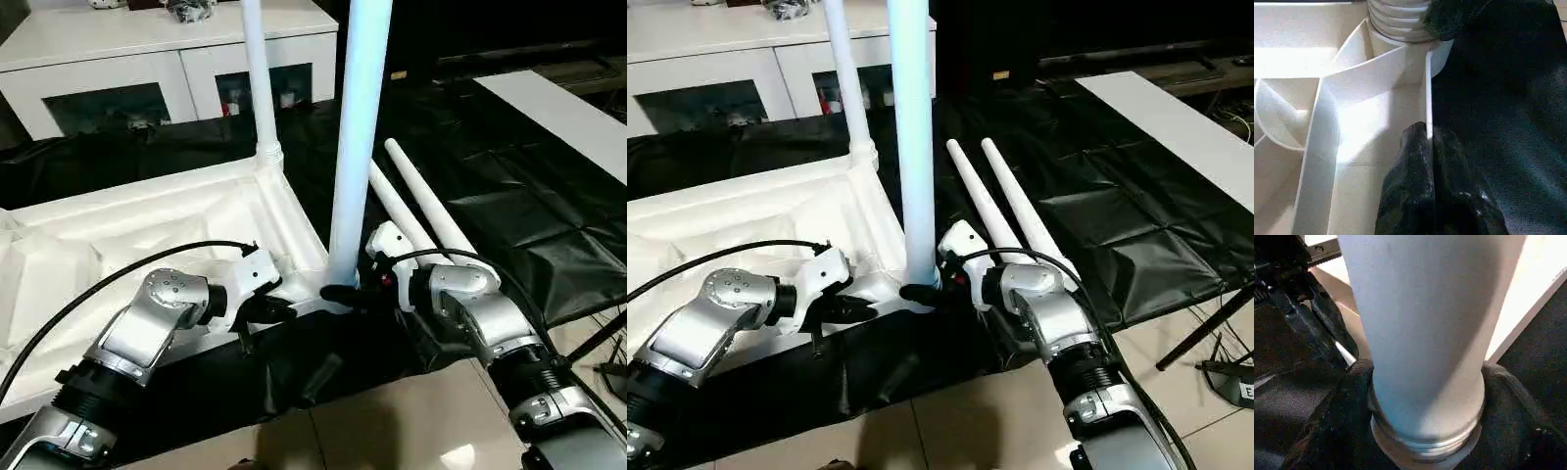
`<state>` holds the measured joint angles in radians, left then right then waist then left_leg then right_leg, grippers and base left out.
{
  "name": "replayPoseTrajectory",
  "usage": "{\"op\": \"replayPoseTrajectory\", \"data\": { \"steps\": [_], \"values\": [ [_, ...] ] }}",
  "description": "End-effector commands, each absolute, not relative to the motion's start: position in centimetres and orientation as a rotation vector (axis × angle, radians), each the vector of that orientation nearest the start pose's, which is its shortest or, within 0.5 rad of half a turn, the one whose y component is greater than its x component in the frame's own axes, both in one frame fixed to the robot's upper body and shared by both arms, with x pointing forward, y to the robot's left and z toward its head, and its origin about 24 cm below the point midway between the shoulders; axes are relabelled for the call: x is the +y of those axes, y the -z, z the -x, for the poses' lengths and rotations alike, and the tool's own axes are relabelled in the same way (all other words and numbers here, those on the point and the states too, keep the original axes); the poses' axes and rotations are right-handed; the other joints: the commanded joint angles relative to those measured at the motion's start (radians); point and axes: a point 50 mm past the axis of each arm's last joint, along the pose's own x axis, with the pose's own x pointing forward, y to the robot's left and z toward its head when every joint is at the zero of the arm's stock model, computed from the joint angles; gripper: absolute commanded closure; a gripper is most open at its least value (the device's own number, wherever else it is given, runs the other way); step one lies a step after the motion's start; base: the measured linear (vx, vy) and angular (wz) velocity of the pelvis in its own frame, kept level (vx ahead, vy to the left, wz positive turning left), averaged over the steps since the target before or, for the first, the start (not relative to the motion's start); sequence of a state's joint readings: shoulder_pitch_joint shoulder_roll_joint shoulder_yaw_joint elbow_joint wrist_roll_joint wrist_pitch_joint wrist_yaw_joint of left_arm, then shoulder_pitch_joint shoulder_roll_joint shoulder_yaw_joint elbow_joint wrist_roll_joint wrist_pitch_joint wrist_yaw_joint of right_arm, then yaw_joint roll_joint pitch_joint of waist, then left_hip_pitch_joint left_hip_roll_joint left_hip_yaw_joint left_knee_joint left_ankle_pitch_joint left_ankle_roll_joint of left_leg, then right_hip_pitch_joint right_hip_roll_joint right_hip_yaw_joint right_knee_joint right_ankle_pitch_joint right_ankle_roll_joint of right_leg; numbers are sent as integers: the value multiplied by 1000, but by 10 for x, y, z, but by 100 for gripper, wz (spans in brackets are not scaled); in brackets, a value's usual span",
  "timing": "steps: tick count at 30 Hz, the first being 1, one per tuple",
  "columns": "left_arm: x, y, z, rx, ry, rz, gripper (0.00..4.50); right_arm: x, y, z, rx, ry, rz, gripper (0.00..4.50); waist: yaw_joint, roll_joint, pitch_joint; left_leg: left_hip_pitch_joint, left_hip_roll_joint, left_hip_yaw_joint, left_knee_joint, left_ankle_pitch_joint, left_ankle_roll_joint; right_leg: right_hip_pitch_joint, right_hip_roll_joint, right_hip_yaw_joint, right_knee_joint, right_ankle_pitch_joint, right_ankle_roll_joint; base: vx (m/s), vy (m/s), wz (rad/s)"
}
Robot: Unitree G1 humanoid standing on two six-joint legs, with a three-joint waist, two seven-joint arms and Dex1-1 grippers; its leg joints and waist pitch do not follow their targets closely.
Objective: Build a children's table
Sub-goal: Rotate leg to tighten
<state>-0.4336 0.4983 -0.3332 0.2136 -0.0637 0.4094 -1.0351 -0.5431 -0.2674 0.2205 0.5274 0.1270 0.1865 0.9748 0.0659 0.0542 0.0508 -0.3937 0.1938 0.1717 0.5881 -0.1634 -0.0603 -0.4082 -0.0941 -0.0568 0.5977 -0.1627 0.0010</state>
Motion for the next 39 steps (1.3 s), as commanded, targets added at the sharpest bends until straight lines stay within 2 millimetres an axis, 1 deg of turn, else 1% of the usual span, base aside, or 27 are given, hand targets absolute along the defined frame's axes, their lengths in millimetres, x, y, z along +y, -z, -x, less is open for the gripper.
{"op": "replayPoseTrajectory", "data": {
  "steps": [1, 4, 6, 7, 8, 9, 11, 14, 15, 16, 17, 18, 19, 20, 22, 23, 24, 25, 26, 27, 30, 31, 33, 35, 37, 38, 39],
  "values": [
    [142, -59, -292, 512, 1175, -394, 450, -113, -50, -319, 325, -1104, 100, 178, 0, 0, -75, 25, 25, -2, -69, -252, 22, 47, -37, 28, -52, -150, -249, 0, 0, 0],
    [135, -55, -304, 493, 1059, -389, 450, -111, -41, -326, 334, -945, 82, 178, -2, 0, -69, 26, 24, -2, -72, -283, 9, 43, -38, 30, -59, -200, -241, 0, 0, 0],
    [128, -49, -317, 490, 918, -377, 450, -106, -32, -331, 345, -781, 64, 178, -5, 3, -64, 32, 22, -2, -74, -329, -15, 36, -39, 31, -67, -271, -226, 0, 0, 0],
    [125, -48, -320, 493, 871, -366, 450, -104, -30, -333, 346, -726, 74, 179, -4, 4, -65, 37, 20, -6, -75, -365, -33, 38, -40, 31, -70, -328, -208, 0, 0, 0],
    [122, -46, -325, 504, 811, -346, 450, -102, -27, -334, 348, -659, 85, 180, -8, 4, -63, 33, 20, -8, -79, -380, -43, 38, -41, 31, -73, -357, -189, 0, 0, 0],
    [119, -43, -329, 516, 751, -322, 450, -100, -23, -335, 356, -585, 81, 180, -9, 2, -63, 38, 19, -10, -79, -405, -50, 34, -39, 31, -79, -382, -174, 0, 0, 0],
    [114, -41, -334, 528, 688, -302, 450, -96, -19, -337, 373, -505, 81, 180, -13, 0, -62, 37, 15, -11, -80, -425, -46, 34, -39, 32, -84, -416, -161, 0, 0, 0],
    [105, -37, -339, 538, 617, -308, 450, -89, -13, -339, 402, -399, 85, 180, -17, 7, -62, 39, 12, -14, -80, -451, -39, 29, -39, 31, -94, -461, -138, 0, 0, 0],
    [104, -37, -340, 537, 613, -314, 450, -87, -13, -340, 405, -390, 91, 180, -20, 3, -62, 35, 11, -15, -82, -449, -33, 31, -38, 29, -96, -464, -132, 0, 0, 0],
    [100, -37, -342, 535, 611, -330, 450, -83, -13, -342, 408, -360, 105, 180, -19, 12, -62, 35, 11, -17, -82, -454, -33, 31, -39, 27, -95, -469, -130, 0, 0, 0],
    [99, -37, -343, 534, 613, -338, 450, -82, -13, -344, 408, -345, 111, 180, -24, 10, -62, 38, 9, -16, -81, -472, -33, 26, -37, 26, -101, -483, -124, 0, 0, 0],
    [97, -38, -343, 527, 628, -339, 450, -78, -14, -344, 402, -372, 85, 180, -26, 14, -61, 41, 9, -17, -81, -494, -31, 24, -37, 24, -105, -499, -117, 0, 0, 0],
    [97, -39, -342, 520, 647, -348, 450, -76, -17, -345, 387, -389, 58, 180, -26, 12, -62, 40, 9, -17, -81, -499, -29, 25, -38, 24, -107, -501, -113, 0, 0, 0],
    [97, -40, -342, 511, 664, -358, 450, -75, -20, -346, 373, -405, 27, 180, -27, 13, -62, 38, 10, -18, -83, -500, -24, 25, -38, 24, -107, -496, -111, 0, 0, 0],
    [97, -40, -342, 511, 664, -358, 450, -75, -20, -346, 373, -405, 27, 124, -26, 14, -64, 37, 12, -18, -84, -492, -19, 26, -37, 25, -104, -474, -116, 0, 0, 0],
    [100, -42, -341, 498, 689, -370, 450, -75, -25, -348, 348, -411, -3, 110, -26, 7, -65, 34, 12, -17, -85, -483, -15, 28, -38, 26, -103, -460, -122, 0, 0, 0],
    [102, -43, -341, 491, 701, -373, 450, -75, -26, -350, 340, -415, -10, 108, -25, 10, -66, 33, 12, -18, -85, -479, -13, 29, -39, 26, -100, -454, -125, 0, 0, 0],
    [105, -44, -340, 486, 714, -379, 450, -75, -29, -351, 326, -436, -18, 101, -28, 13, -66, 27, 13, -18, -87, -474, -13, 31, -39, 26, -97, -440, -130, 0, 0, 0],
    [109, -45, -338, 482, 743, -382, 450, -76, -33, -351, 304, -472, -11, 88, -34, 7, -68, 18, 13, -21, -89, -459, -12, 41, -39, 24, -91, -411, -134, 0, 0, 0],
    [113, -45, -336, 484, 760, -383, 450, -77, -36, -352, 289, -501, 3, 76, -39, 12, -69, 8, 14, -23, -91, -432, -9, 48, -41, 22, -84, -385, -139, 0, 0, 0],
    [118, -48, -328, 459, 852, -343, 450, -81, -40, -350, 258, -600, 47, 76, -40, 11, -72, 16, 17, -17, -85, -412, -1, 41, -40, 25, -81, -324, -171, 0, 0, 0],
    [123, -49, -322, 448, 923, -346, 450, -85, -42, -348, 249, -662, 64, 76, -38, 6, -72, 28, 17, -9, -78, -411, 8, 30, -37, 29, -83, -309, -194, 0, 0, 0],
    [126, -49, -317, 440, 986, -353, 450, -88, -44, -347, 240, -713, 82, 76, -30, 6, -75, 17, 19, -7, -77, -334, 26, 44, -42, 31, -75, -265, -205, 0, 0, 0],
    [129, -51, -308, 435, 1072, -337, 450, -92, -47, -344, 228, -787, 108, 76, -24, 11, -78, 25, 22, -3, -73, -303, 35, 38, -39, 30, -69, -207, -224, 0, 0, 0],
    [130, -52, -305, 436, 1102, -330, 450, -94, -48, -343, 225, -814, 112, 76, -22, 12, -79, 24, 22, 0, -70, -266, 44, 40, -35, 30, -60, -143, -245, 53, -16, 6],
    [133, -53, -299, 458, 1152, -325, 450, -97, -50, -340, 223, -886, 118, 76, -19, 9, -83, 21, 24, -2, -69, -229, 54, 48, -35, 27, -52, -93, -256, 0, 0, 0],
    [135, -53, -297, 467, 1162, -332, 450, -99, -51, -337, 228, -924, 118, 76, -13, 13, -85, 22, 25, -1, -65, -188, 66, 47, -32, 25, -45, -38, -265, 0, 0, 0]
  ]
}}
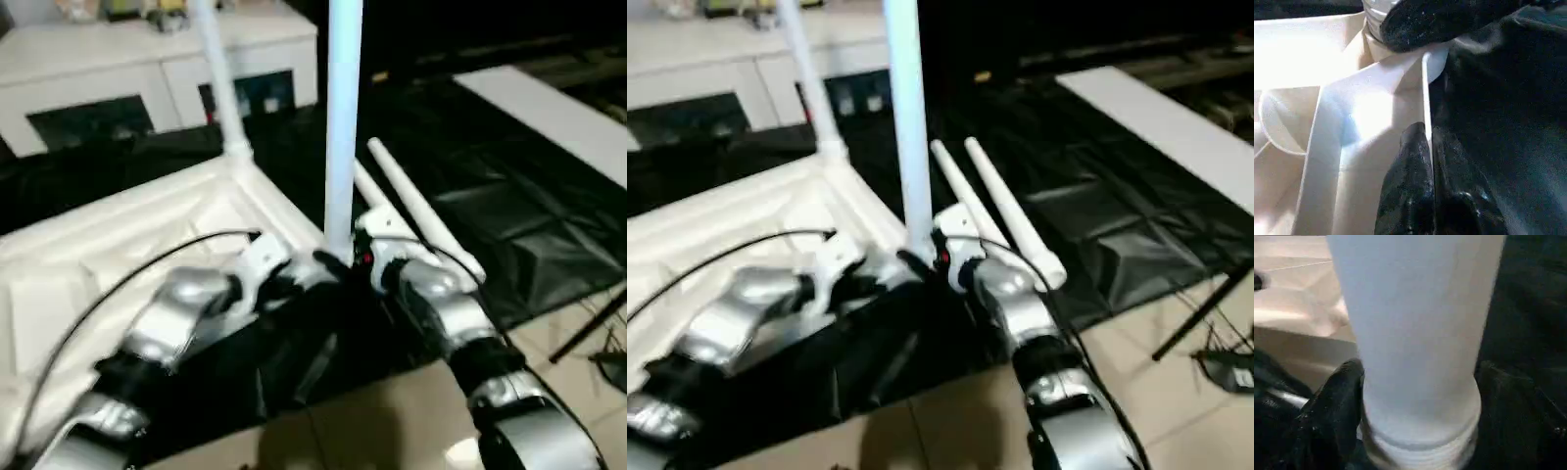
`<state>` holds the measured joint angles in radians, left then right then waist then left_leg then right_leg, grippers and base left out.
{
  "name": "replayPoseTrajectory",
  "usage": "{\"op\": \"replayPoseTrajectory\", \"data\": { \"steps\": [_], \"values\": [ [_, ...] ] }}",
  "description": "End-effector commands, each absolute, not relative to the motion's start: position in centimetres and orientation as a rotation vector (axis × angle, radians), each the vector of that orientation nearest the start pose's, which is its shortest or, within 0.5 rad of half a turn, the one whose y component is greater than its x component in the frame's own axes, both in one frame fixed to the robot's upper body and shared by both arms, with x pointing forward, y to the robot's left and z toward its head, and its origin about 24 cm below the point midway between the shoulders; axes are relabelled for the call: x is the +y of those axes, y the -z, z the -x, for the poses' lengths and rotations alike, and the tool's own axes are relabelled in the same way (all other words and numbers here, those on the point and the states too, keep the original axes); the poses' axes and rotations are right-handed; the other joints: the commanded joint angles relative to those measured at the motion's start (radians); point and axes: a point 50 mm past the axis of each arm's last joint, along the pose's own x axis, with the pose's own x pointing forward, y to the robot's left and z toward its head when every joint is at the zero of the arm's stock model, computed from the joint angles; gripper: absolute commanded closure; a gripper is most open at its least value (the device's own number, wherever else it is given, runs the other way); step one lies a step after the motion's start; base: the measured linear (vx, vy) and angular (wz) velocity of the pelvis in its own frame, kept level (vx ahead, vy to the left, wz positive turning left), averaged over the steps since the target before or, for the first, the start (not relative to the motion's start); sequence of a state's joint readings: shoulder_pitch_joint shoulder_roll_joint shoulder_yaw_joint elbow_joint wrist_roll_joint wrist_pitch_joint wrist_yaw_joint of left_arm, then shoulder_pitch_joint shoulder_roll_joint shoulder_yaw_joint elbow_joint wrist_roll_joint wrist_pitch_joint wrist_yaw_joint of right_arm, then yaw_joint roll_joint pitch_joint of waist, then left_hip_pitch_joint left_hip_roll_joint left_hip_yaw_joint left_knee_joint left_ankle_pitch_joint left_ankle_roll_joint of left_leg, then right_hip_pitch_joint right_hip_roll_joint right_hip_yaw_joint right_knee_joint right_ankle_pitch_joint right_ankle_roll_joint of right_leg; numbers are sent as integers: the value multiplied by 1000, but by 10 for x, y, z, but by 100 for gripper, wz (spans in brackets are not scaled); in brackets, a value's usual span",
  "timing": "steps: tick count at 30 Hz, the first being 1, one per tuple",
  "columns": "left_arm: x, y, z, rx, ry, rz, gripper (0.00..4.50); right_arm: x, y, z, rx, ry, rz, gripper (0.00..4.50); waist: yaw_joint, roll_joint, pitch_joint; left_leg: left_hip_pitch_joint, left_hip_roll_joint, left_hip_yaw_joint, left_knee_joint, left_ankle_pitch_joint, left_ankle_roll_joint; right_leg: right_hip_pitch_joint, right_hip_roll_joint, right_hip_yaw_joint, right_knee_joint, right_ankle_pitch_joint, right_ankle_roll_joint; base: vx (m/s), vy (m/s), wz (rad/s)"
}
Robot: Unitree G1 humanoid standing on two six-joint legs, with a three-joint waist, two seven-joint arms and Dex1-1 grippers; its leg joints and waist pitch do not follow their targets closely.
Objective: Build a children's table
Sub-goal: Rotate leg to tighten
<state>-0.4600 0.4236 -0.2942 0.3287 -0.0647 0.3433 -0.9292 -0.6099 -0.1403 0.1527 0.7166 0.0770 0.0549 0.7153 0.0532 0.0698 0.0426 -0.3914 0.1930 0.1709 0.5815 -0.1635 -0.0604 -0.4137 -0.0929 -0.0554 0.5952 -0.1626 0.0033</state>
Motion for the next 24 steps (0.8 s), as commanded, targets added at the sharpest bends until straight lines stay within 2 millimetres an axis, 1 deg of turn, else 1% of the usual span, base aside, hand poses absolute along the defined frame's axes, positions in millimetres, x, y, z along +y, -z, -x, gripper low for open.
{"op": "replayPoseTrajectory", "data": {
  "steps": [1, 2, 3, 4, 5, 6, 7, 9, 10, 11, 13, 14, 16, 17, 18, 19, 22, 23, 24],
  "values": [
    [137, -53, -295, 479, 1177, -336, 450, -101, -51, -334, 233, -972, 126, 76, 1, -2, -78, 21, 25, 1, -56, -173, 75, 52, -31, 24, -41, -16, -272, 0, 0, 0],
    [138, -53, -294, 486, 1189, -338, 450, -102, -50, -332, 238, -1004, 134, 76, 8, 0, -80, 23, 25, 2, -52, -152, 88, 50, -31, 22, -38, 12, -281, 0, 0, 0],
    [140, -53, -293, 494, 1201, -338, 450, -104, -50, -330, 246, -1033, 135, 76, 11, 0, -78, 19, 26, 3, -51, -147, 96, 52, -31, 23, -36, 20, -286, 0, 0, 0],
    [141, -53, -291, 502, 1217, -333, 450, -106, -49, -327, 256, -1075, 131, 76, 14, -1, -76, 20, 27, 4, -52, -164, 97, 50, -32, 22, -39, -5, -286, 0, 0, 0],
    [141, -53, -291, 502, 1217, -333, 450, -106, -49, -327, 256, -1077, 131, 76, 15, -1, -75, 20, 28, 3, -53, -176, 94, 50, -33, 22, -40, -23, -286, 0, 0, 0],
    [142, -53, -289, 509, 1230, -334, 450, -107, -49, -324, 264, -1110, 139, 76, 17, 1, -71, 23, 29, 4, -56, -218, 80, 45, -33, 23, -45, -77, -279, 0, 0, 0],
    [143, -54, -288, 512, 1236, -336, 450, -108, -48, -323, 268, -1123, 144, 76, 17, -1, -69, 23, 29, 4, -58, -244, 70, 45, -34, 24, -48, -107, -276, 0, 0, 0],
    [143, -54, -287, 513, 1240, -336, 450, -109, -48, -322, 279, -1143, 143, 76, 18, -1, -65, 26, 30, 2, -66, -315, 33, 42, -36, 28, -55, -202, -250, 0, 0, 0],
    [143, -54, -287, 513, 1241, -336, 450, -109, -48, -321, 281, -1146, 142, 76, 17, -2, -64, 27, 29, 2, -67, -324, 27, 42, -36, 28, -57, -216, -245, 0, 0, 0],
    [143, -55, -287, 514, 1242, -335, 450, -109, -47, -321, 285, -1154, 146, 102, 16, -4, -64, 25, 29, 1, -68, -330, 19, 42, -37, 30, -58, -231, -237, 0, 0, 0],
    [144, -55, -287, 516, 1241, -337, 450, -111, -45, -320, 296, -1165, 152, 116, 16, -5, -64, 24, 27, 0, -69, -336, 12, 41, -37, 31, -60, -252, -225, 0, 0, 0],
    [144, -55, -287, 517, 1242, -337, 450, -111, -45, -320, 301, -1168, 154, 129, 15, -7, -64, 23, 28, -1, -69, -334, 12, 42, -37, 31, -60, -254, -223, 0, 0, 0],
    [144, -55, -287, 517, 1237, -338, 450, -112, -44, -320, 307, -1178, 155, 129, 15, -6, -64, 22, 27, -2, -70, -326, 12, 42, -38, 31, -60, -253, -219, 0, 0, 0],
    [144, -55, -287, 517, 1234, -339, 450, -112, -44, -319, 309, -1181, 153, 154, 14, -7, -65, 21, 27, -1, -68, -318, 15, 42, -37, 32, -59, -243, -221, 0, 0, 0],
    [145, -55, -287, 517, 1231, -339, 450, -111, -44, -319, 311, -1182, 153, 159, 14, -7, -66, 21, 27, -2, -68, -308, 18, 42, -38, 32, -58, -232, -224, 0, 0, 0],
    [145, -55, -287, 517, 1231, -339, 450, -111, -44, -319, 311, -1182, 153, 159, 13, -8, -66, 20, 26, -1, -67, -305, 20, 42, -37, 31, -58, -228, -225, 0, 0, 0],
    [145, -55, -288, 514, 1215, -340, 450, -111, -42, -320, 316, -1161, 145, 170, 13, -9, -70, 18, 25, 0, -63, -264, 33, 45, -37, 31, -54, -183, -235, 0, 0, 0],
    [145, -54, -290, 511, 1200, -341, 450, -111, -41, -322, 321, -1132, 130, 173, 13, -11, -69, 18, 25, 1, -62, -255, 38, 44, -36, 31, -53, -174, -239, 0, 0, 0],
    [145, -54, -291, 509, 1189, -342, 450, -111, -41, -324, 326, -1098, 118, 174, 12, -10, -69, 18, 24, 2, -61, -253, 39, 42, -36, 32, -53, -175, -242, 0, 0, 0]
  ]
}}
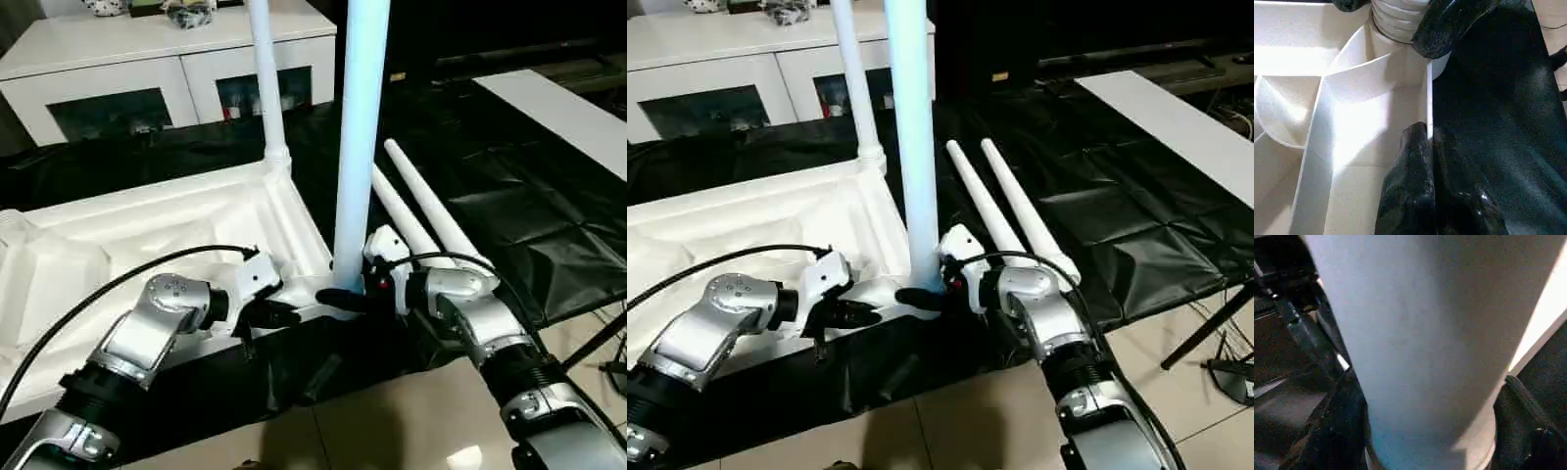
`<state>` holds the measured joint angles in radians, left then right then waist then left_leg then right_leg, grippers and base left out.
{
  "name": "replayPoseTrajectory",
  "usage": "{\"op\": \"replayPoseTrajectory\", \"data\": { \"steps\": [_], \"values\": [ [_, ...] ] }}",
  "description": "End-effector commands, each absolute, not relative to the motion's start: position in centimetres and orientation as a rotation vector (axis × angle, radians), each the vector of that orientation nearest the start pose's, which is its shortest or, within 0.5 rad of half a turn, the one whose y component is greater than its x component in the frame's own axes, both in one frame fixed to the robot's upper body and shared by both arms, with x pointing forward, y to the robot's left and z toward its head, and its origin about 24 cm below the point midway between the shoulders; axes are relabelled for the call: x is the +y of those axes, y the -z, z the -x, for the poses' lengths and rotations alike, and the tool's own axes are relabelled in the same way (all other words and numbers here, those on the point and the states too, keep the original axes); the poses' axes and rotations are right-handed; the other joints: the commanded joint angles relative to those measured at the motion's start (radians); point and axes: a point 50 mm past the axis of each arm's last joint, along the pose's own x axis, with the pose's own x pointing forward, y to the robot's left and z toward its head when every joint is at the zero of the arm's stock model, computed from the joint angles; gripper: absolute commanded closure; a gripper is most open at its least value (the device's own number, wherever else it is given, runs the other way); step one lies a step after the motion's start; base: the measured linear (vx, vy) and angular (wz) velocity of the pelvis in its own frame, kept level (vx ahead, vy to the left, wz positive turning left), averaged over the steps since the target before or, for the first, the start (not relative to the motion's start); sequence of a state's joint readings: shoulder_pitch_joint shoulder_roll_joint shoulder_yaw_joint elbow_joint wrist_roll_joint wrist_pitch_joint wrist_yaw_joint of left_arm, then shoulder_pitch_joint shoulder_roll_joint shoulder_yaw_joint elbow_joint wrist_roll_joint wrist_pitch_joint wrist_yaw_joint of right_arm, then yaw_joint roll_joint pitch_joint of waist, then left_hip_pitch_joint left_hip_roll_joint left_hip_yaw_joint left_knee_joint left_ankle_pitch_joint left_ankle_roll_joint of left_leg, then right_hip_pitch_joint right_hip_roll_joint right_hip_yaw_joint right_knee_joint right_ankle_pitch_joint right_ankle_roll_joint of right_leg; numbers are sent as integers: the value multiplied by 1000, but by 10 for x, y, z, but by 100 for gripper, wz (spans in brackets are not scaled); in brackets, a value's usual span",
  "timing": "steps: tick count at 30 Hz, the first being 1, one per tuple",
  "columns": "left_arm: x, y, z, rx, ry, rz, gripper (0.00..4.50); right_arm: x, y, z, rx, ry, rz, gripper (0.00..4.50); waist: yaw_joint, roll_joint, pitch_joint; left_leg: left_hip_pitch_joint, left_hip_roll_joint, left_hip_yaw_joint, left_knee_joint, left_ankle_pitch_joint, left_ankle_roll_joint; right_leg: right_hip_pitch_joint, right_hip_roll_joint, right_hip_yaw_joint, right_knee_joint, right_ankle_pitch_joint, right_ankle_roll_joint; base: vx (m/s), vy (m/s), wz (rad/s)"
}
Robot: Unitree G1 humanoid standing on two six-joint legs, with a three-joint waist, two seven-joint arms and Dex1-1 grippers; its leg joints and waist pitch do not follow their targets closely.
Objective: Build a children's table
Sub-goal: Rotate leg to tighten
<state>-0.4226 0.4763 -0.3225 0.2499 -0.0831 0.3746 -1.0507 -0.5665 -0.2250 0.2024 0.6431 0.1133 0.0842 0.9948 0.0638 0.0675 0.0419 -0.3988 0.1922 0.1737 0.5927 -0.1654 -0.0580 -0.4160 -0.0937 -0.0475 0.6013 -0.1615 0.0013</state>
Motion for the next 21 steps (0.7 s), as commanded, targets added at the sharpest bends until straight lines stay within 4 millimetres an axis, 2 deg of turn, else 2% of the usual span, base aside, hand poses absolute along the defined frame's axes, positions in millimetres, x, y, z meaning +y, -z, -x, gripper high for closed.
{"op": "replayPoseTrajectory", "data": {
  "steps": [1, 2, 6, 7, 8, 9, 10, 11, 13, 14, 15, 16, 17, 19, 20, 21],
  "values": [
    [143, -53, -294, 500, 1159, -340, 450, -109, -39, -328, 329, -1025, 100, 175, 0, -7, -68, 25, 25, -2, -72, -253, 36, 45, -36, 24, -59, -182, -239, 0, 0, 0],
    [142, -52, -296, 496, 1138, -333, 450, -109, -38, -330, 329, -980, 96, 176, -4, -9, -67, 23, 23, -2, -73, -254, 32, 47, -37, 25, -59, -191, -237, 0, 0, 0],
    [136, -49, -306, 484, 1026, -309, 450, -106, -32, -337, 346, -798, 75, 176, -9, -7, -65, 27, 23, -5, -78, -292, 5, 45, -37, 25, -65, -254, -214, 0, 0, 0],
    [136, -49, -306, 484, 1026, -309, 450, -106, -32, -337, 346, -798, 75, 176, -11, -8, -63, 27, 23, -4, -79, -304, 2, 43, -36, 25, -67, -269, -210, 0, 0, 0],
    [132, -47, -311, 483, 959, -289, 450, -104, -28, -339, 358, -709, 60, 176, -14, -9, -60, 27, 21, -3, -80, -323, -6, 42, -35, 26, -72, -302, -199, 0, 0, 0],
    [125, -44, -322, 488, 817, -233, 450, -103, -21, -342, 390, -544, 14, 176, -17, -6, -56, 32, 20, -3, -82, -348, -20, 36, -36, 28, -76, -347, -188, 0, 0, 0],
    [123, -43, -326, 490, 771, -214, 450, -103, -19, -343, 405, -500, -5, 177, -18, -8, -55, 35, 17, -4, -82, -368, -27, 35, -35, 27, -80, -380, -179, 0, 0, 0],
    [122, -43, -326, 490, 763, -212, 450, -103, -19, -343, 405, -494, -5, 177, -14, -8, -58, 43, 18, -7, -82, -389, -33, 34, -37, 27, -86, -409, -169, 0, 0, 0],
    [117, -40, -335, 489, 630, -157, 450, -103, -15, -345, 425, -376, -34, 177, -13, -3, -56, 38, 17, -9, -85, -399, -32, 36, -37, 27, -88, -413, -157, 0, 0, 0],
    [115, -40, -337, 488, 599, -143, 450, -103, -14, -346, 429, -345, -40, 177, -18, -6, -53, 43, 15, -8, -85, -428, -32, 31, -35, 25, -95, -441, -150, 0, 0, 0],
    [109, -39, -341, 478, 556, -137, 450, -102, -14, -349, 429, -276, -55, 177, -18, -3, -55, 45, 12, -9, -84, -434, -31, 33, -37, 24, -100, -455, -141, 0, 0, 0],
    [107, -38, -342, 471, 553, -142, 450, -101, -15, -350, 424, -267, -61, 177, -17, -5, -56, 45, 12, -10, -84, -435, -29, 33, -38, 23, -101, -461, -135, 0, 0, 0],
    [107, -38, -342, 471, 553, -142, 450, -101, -15, -350, 424, -267, -61, 177, -17, -6, -58, 39, 11, -11, -85, -425, -20, 37, -38, 23, -101, -457, -127, 0, 0, 0],
    [102, -40, -342, 453, 580, -152, 450, -97, -19, -352, 397, -266, -64, 177, -17, -4, -59, 34, 11, -11, -86, -413, -9, 37, -39, 22, -102, -450, -121, 0, 0, 0],
    [101, -41, -342, 446, 591, -156, 450, -95, -21, -353, 381, -283, -81, 177, -17, 1, -60, 33, 11, -11, -86, -413, -3, 36, -39, 22, -102, -443, -121, 0, 0, 0],
    [100, -42, -342, 436, 614, -163, 450, -94, -24, -353, 362, -295, -110, 142, -17, -1, -60, 34, 12, -11, -86, -416, 1, 36, -38, 22, -103, -444, -120, 0, 0, 0]
  ]
}}
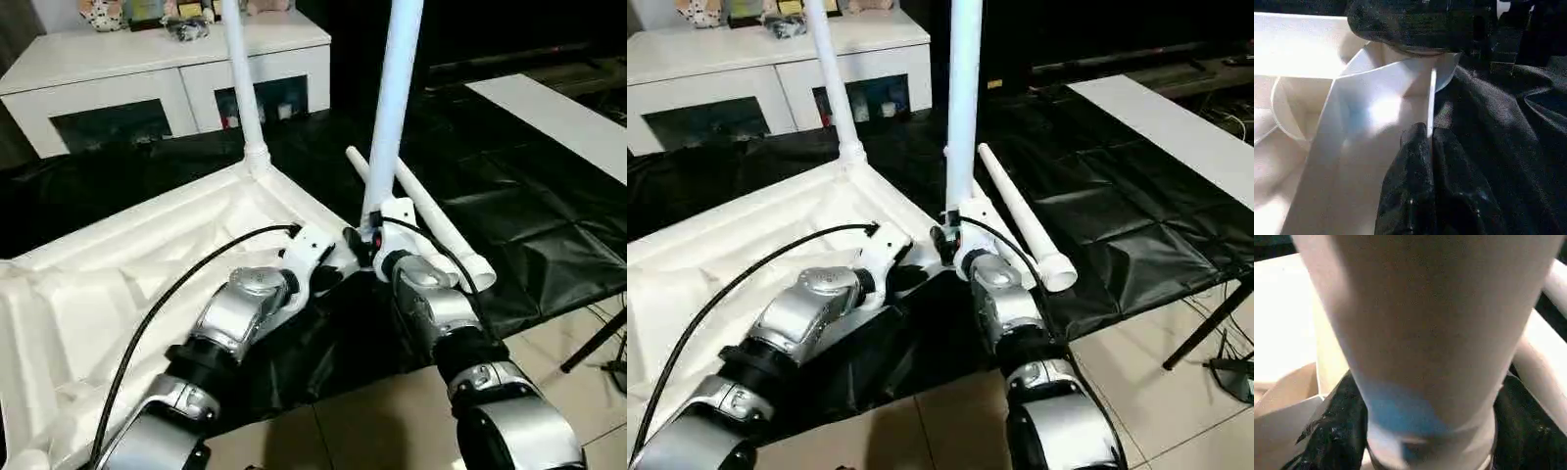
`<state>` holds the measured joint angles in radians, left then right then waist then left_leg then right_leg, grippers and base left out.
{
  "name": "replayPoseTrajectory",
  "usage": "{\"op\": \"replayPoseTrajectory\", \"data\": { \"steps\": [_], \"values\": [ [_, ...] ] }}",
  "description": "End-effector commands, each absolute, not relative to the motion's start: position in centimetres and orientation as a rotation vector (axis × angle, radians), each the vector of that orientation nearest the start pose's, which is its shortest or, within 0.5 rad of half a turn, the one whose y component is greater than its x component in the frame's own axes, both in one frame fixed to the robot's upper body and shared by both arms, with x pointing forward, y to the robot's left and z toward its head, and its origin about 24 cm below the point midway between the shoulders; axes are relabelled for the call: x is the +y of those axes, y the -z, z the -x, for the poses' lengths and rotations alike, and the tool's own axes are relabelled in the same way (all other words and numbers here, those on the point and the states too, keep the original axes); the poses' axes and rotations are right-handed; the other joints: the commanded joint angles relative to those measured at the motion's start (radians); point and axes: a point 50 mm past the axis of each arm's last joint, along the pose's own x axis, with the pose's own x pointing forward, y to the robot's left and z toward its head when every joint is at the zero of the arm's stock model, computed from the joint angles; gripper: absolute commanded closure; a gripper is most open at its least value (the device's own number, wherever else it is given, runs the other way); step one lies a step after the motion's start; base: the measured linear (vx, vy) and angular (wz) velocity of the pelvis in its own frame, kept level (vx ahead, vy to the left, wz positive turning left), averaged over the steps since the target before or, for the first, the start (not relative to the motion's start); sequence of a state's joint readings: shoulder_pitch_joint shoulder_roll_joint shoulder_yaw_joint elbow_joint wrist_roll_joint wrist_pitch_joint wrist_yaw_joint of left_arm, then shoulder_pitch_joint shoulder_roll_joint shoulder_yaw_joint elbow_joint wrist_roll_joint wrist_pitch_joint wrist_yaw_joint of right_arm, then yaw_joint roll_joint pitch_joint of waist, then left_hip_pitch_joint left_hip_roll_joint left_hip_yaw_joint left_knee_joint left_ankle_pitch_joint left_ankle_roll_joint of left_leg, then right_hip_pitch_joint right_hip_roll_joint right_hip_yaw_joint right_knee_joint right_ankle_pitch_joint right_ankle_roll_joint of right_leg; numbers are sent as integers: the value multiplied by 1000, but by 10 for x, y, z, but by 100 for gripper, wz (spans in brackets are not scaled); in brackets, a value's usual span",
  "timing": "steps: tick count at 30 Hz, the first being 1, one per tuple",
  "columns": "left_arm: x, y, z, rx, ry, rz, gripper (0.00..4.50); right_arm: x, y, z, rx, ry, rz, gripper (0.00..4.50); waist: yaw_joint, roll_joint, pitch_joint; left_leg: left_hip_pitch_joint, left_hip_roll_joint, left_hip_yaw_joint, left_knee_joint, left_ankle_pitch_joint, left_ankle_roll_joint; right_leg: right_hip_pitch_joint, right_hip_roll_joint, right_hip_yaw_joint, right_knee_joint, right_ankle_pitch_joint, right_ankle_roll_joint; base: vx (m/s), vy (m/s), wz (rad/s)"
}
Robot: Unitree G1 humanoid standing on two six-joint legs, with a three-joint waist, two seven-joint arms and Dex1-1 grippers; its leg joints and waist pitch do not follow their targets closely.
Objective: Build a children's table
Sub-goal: Rotate leg to tighten
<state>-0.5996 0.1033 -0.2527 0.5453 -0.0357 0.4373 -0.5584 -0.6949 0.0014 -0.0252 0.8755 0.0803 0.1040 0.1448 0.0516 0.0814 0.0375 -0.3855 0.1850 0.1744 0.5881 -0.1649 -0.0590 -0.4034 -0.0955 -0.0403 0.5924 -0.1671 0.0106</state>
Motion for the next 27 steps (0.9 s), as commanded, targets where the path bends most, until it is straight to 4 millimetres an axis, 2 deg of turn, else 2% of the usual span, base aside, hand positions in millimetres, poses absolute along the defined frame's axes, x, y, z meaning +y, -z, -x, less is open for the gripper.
{"op": "replayPoseTrajectory", "data": {
  "steps": [1, 2, 3, 5, 6, 8, 9, 10, 11, 12, 13, 15, 17, 18, 22, 23, 25, 26, 27],
  "values": [
    [99, -43, -341, 433, 624, -166, 450, -94, -25, -353, 355, -298, -122, 142, -4, -15, -56, 21, 19, -12, -81, -412, 3, 24, -36, 15, -93, -434, -131, 0, 0, 0],
    [99, -44, -342, 431, 630, -171, 450, -95, -27, -354, 347, -298, -124, 142, -3, -14, -56, 19, 20, -11, -82, -406, 4, 24, -36, 15, -93, -425, -134, 0, 0, 0],
    [99, -44, -342, 430, 632, -174, 450, -95, -27, -354, 342, -298, -123, 105, -3, -14, -56, 18, 20, -11, -83, -404, 5, 25, -36, 15, -92, -423, -135, 0, 0, 0],
    [100, -45, -343, 415, 632, -194, 450, -94, -30, -355, 325, -305, -105, 100, -5, -13, -54, 19, 20, -12, -84, -415, 5, 24, -36, 14, -94, -434, -134, 0, 0, 0],
    [101, -46, -345, 397, 631, -207, 450, -94, -32, -356, 313, -307, -90, 94, -9, -10, -53, 15, 19, -14, -86, -426, 1, 26, -36, 13, -93, -442, -128, 0, 0, 0],
    [102, -50, -348, 354, 620, -238, 450, -94, -36, -357, 284, -315, -57, 79, -20, -13, -57, 2, 19, -21, -90, -410, -5, 37, -38, 9, -89, -425, -117, 0, 0, 0],
    [103, -53, -350, 324, 613, -238, 450, -94, -39, -357, 267, -330, -51, 79, -21, -13, -57, 4, 19, -20, -89, -404, -3, 35, -37, 9, -90, -417, -118, 0, 0, 0],
    [103, -53, -350, 324, 613, -238, 395, -94, -39, -357, 267, -330, -51, 66, -19, -12, -61, 10, 19, -16, -85, -392, 2, 31, -37, 12, -89, -392, -129, 0, 0, 0],
    [104, -59, -353, 285, 610, -238, 395, -95, -42, -356, 246, -339, -45, 66, -18, -14, -60, 6, 19, -15, -84, -365, 11, 33, -36, 13, -87, -358, -144, 0, 0, 0],
    [106, -67, -356, 251, 607, -214, 395, -96, -46, -355, 222, -353, -48, 66, -14, -14, -66, 7, 21, -13, -79, -333, 17, 34, -35, 14, -81, -307, -160, 0, 0, 0],
    [107, -75, -359, 206, 596, -211, 373, -98, -49, -353, 200, -363, -45, 66, -11, -12, -68, 7, 24, -12, -78, -316, 21, 33, -35, 15, -78, -277, -168, 0, 0, 0],
    [109, -81, -362, 162, 570, -229, 357, -99, -51, -352, 186, -370, -38, 66, -8, -10, -74, 4, 25, -9, -70, -233, 48, 35, -30, 12, -62, -124, -202, 0, 0, 0],
    [113, -92, -368, 70, 500, -264, 346, -99, -51, -349, 184, -387, -26, 66, -6, -6, -73, 5, 24, -7, -66, -229, 61, 35, -30, 11, -60, -104, -216, 0, 0, 0],
    [120, -102, -373, 2, 405, -283, 340, -98, -50, -347, 186, -406, -17, 66, -8, -5, -75, 1, 24, -8, -65, -207, 66, 41, -30, 10, -56, -70, -221, 0, 0, 0],
    [135, -111, -379, -23, 308, -303, 340, -96, -49, -344, 190, -432, 4, 66, -6, -6, -77, 1, 22, -7, -58, -163, 79, 45, -30, 10, -45, -3, -238, 0, 0, 0],
    [139, -112, -380, -21, 297, -308, 340, -95, -49, -343, 192, -438, 4, 66, -5, -6, -76, 4, 23, -6, -58, -165, 80, 43, -31, 10, -48, -11, -242, 0, 0, 0],
    [165, -115, -380, 36, 263, -358, 340, -90, -50, -340, 198, -485, 13, 66, -4, -4, -75, 6, 23, -5, -60, -186, 75, 42, -31, 10, -49, -42, -244, 0, 0, 0],
    [175, -116, -378, 52, 260, -375, 340, -88, -50, -339, 200, -506, 17, 66, -6, -3, -71, 3, 23, -7, -65, -206, 65, 43, -31, 10, -49, -75, -239, 0, 0, 0],
    [193, -117, -374, 82, 243, -392, 340, -84, -51, -337, 205, -541, 24, 66, -11, 0, -69, 6, 25, -8, -68, -240, 48, 40, -31, 10, -52, -116, -233, 0, 0, 0]
  ]
}}
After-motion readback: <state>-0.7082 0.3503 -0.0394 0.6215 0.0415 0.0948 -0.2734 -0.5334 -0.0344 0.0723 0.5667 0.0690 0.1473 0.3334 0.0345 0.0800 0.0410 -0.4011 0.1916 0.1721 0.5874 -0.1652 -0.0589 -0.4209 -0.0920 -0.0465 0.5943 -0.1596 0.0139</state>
